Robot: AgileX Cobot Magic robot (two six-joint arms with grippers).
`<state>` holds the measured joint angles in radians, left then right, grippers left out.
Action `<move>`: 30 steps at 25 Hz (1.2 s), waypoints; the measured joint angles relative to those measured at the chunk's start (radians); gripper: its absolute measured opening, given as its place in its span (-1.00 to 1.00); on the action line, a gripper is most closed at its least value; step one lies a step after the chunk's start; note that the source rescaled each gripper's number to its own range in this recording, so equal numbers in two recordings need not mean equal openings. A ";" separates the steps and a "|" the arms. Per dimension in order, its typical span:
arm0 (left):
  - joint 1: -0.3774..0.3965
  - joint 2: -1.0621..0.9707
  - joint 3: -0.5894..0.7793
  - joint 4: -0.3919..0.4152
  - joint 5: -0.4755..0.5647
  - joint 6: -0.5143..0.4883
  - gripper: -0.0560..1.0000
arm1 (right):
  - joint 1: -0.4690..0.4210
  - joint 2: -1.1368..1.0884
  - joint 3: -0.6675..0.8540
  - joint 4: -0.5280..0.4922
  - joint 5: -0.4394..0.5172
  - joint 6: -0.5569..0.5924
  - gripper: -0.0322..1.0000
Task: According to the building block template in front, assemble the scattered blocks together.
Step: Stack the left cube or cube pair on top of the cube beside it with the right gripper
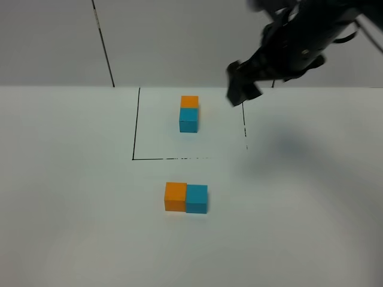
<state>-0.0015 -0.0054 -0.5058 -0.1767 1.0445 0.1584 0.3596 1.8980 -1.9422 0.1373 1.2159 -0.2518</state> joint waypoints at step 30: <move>0.000 0.000 0.000 0.000 0.000 0.001 0.03 | -0.582 -1.339 1.168 0.004 -0.102 0.134 1.00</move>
<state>-0.0015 -0.0054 -0.5058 -0.1767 1.0445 0.1597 -0.2221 0.5588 -0.7741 0.1412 1.1136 -0.1179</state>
